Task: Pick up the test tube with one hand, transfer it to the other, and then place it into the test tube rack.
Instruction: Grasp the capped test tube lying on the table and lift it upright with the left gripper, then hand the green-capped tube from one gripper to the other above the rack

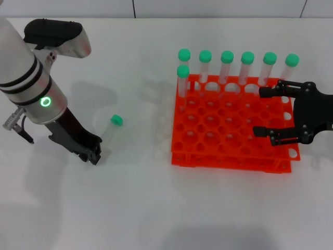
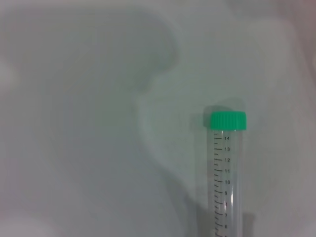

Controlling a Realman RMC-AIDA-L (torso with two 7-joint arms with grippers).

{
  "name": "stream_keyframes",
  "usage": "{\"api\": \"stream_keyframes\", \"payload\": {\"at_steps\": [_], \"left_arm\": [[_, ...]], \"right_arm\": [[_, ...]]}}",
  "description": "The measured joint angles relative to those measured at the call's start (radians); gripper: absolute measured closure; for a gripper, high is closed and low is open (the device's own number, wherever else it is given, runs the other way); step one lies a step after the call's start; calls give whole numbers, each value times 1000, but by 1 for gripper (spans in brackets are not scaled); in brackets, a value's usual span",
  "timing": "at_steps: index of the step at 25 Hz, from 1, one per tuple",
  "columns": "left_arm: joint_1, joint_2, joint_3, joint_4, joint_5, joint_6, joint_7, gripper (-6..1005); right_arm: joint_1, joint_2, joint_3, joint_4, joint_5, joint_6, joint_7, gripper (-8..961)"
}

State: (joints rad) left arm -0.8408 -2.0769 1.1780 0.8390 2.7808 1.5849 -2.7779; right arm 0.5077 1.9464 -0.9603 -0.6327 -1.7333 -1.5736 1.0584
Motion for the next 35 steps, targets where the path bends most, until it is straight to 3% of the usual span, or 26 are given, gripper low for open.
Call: {"api": "stream_keyframes", "payload": {"at_steps": [4,12,15,20,25,29,31,35], "left_arm": [[2,0,0,24,-9,-5,2,813],[66,-3,0,319,-113,16,36,807],[110,-5,0,432,-172,-35,105,805],[170,-4,-4,496,-320,-168,284,801],[232,-4,-11,486,-527,-286,569,797],[250,-2,-19,453,-663,-309,713,794],[229,13,-56,330,-836,-272,898,792],[178,38,-76,178,-921,-208,1023,789]], "right_arm": [[0,-3,0,0,0,1,0,90],[-14,-8,36,-2,0,-15,3,90],[-17,-9,66,-2,0,-35,2,90],[-23,-10,114,-2,0,-73,4,91],[-23,-11,116,-1,0,-80,12,91],[-23,-11,115,3,0,-81,18,91],[-23,-8,113,3,0,-81,18,91],[-17,-1,108,4,-1,-82,19,91]]}}
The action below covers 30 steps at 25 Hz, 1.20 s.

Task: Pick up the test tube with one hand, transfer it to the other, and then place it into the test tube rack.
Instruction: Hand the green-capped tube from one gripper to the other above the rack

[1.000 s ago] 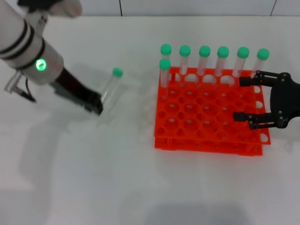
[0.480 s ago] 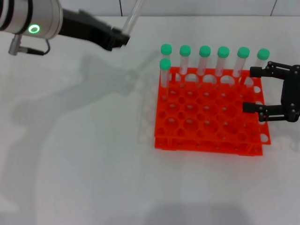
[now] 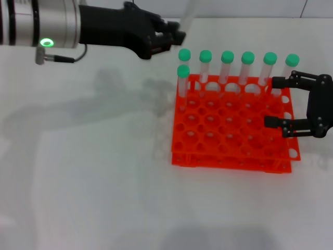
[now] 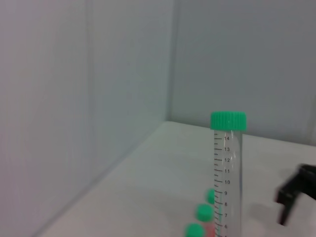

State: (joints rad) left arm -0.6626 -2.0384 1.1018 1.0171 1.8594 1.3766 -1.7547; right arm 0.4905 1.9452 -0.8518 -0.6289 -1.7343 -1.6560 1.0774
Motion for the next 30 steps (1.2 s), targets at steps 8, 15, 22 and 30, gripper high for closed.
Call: {"api": "stream_keyframes", "payload": {"at_steps": [8,15,22,30], "left_arm": [[-170,59,-31,-365,6,62,200,783],[-213,63,-29,-407,39,59,219,777],[-216,49,-22,-409,73,35,216,772],[-220,32,-23,-404,91,31,218,766]], "right_arm": [[2,3,-1,-3,0,-13,13,92],[3,-2,7,-7,1,-17,50,92],[29,-30,10,-21,78,-30,192,93],[52,-13,11,67,287,-36,218,93]]}}
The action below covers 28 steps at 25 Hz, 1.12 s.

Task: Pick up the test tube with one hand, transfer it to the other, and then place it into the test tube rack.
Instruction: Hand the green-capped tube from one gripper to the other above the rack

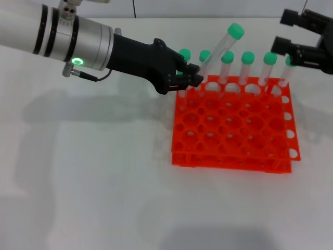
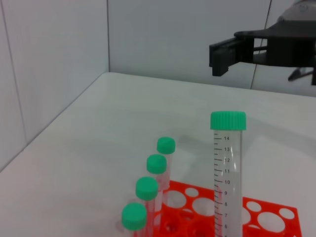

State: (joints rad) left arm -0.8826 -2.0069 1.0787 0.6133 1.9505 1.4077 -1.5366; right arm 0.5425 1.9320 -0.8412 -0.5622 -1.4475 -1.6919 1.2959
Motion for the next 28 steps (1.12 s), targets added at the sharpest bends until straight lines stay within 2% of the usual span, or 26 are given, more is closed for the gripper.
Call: {"api": "stream_keyframes", "payload": {"at_steps": [4,8,15,28], "left_arm": [[-1,-3,-2,2,2,-3,3,763],[1,-7,2,2,2,-19,11,760],[12,-19,-1,3,0,-22,44,754],[14,-25,-1,3,-6,-19,67,744]], "right_arm": [[1,50,-1,85,78,12,-103,93],[11,79,-2,164,108,31,-175,94],[52,83,-4,309,154,62,-254,94],[77,89,-14,351,150,82,-264,95]]}}
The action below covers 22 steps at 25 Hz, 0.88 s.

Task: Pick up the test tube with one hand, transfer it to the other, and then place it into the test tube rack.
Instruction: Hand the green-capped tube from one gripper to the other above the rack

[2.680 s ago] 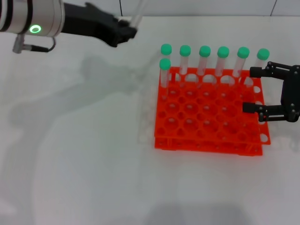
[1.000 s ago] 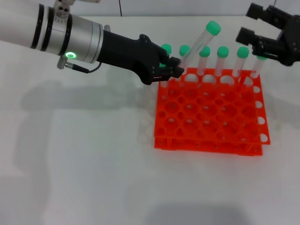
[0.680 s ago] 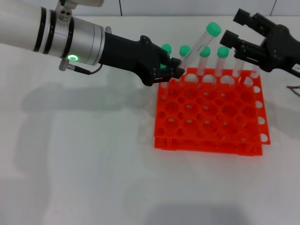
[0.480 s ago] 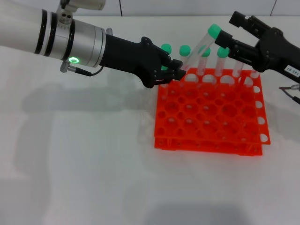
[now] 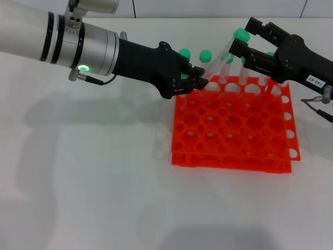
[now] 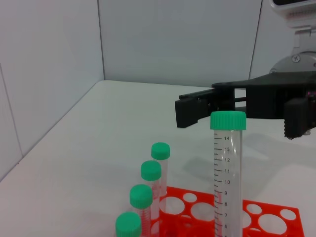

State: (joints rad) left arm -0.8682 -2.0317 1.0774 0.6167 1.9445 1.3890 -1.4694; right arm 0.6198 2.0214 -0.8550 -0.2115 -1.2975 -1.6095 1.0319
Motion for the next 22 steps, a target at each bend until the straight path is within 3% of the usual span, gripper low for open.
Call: {"api": "stream_keyframes", "payload": {"at_steps": [22], "left_arm": [[0,-6,-1,0,-1,-5,10,727]], "right_arm": [[8,2,-13,3,6,15,-14,124]]}}
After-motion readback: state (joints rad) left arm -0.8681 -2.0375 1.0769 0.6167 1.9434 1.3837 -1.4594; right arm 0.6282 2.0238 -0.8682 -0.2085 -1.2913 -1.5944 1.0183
